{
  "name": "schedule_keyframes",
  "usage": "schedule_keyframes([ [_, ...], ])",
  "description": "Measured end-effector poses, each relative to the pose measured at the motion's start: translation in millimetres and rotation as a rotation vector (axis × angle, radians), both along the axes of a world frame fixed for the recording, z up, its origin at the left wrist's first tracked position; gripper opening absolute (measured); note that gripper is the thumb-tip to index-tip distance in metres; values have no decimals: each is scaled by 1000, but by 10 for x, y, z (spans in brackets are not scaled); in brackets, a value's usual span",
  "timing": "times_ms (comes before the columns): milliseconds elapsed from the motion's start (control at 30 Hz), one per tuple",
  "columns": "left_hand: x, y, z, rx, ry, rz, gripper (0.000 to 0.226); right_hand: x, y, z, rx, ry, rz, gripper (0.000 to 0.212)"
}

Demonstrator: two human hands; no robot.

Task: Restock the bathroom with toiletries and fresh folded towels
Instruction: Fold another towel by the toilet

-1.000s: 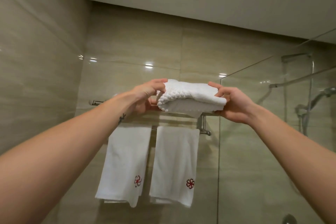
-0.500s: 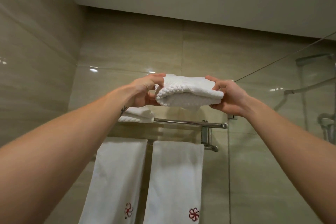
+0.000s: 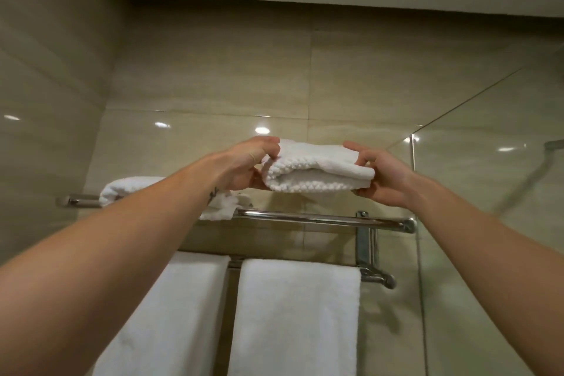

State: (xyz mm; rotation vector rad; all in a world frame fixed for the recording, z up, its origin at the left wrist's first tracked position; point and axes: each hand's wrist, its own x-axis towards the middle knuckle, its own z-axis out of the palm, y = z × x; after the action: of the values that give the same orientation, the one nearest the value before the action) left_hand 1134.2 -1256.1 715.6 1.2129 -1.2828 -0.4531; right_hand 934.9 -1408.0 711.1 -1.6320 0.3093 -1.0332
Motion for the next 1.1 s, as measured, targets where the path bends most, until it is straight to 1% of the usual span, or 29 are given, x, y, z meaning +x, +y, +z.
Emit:
schedule_keyframes([
  [100, 14, -120, -28, -1, -4, 32, 52, 63, -134, -33, -20, 7, -6, 62],
  [200, 42, -130, -46, 31, -20, 46, 35, 75, -185, -51, -11, 16, 21, 58],
  [233, 55, -124, -46, 48, -19, 58, 33, 71, -195, -64, -7, 35, 27, 58],
  [400, 77, -138, -79, 156, -8, 121, 39, 13, -174, -141, -16, 163, 39, 52],
  [533, 19, -78, -115, 249, -79, 137, 41, -65, -106, -217, -19, 217, -4, 40],
  [700, 8, -1, -95, 301, -134, 184, 53, -95, -89, -198, 7, 291, -12, 34],
  [900, -27, 48, -105, 361, -153, 176, 37, -165, 17, -191, -24, 425, -2, 22],
  [1000, -78, 65, -149, 349, -191, 184, 19, -185, 35, -212, -82, 478, -44, 27],
  [1033, -93, 66, -162, 341, -216, 205, 17, -193, 30, -215, -98, 484, -68, 33],
  [1100, -91, 60, -174, 306, -256, 236, 22, -212, 75, -217, -119, 495, -101, 40],
])
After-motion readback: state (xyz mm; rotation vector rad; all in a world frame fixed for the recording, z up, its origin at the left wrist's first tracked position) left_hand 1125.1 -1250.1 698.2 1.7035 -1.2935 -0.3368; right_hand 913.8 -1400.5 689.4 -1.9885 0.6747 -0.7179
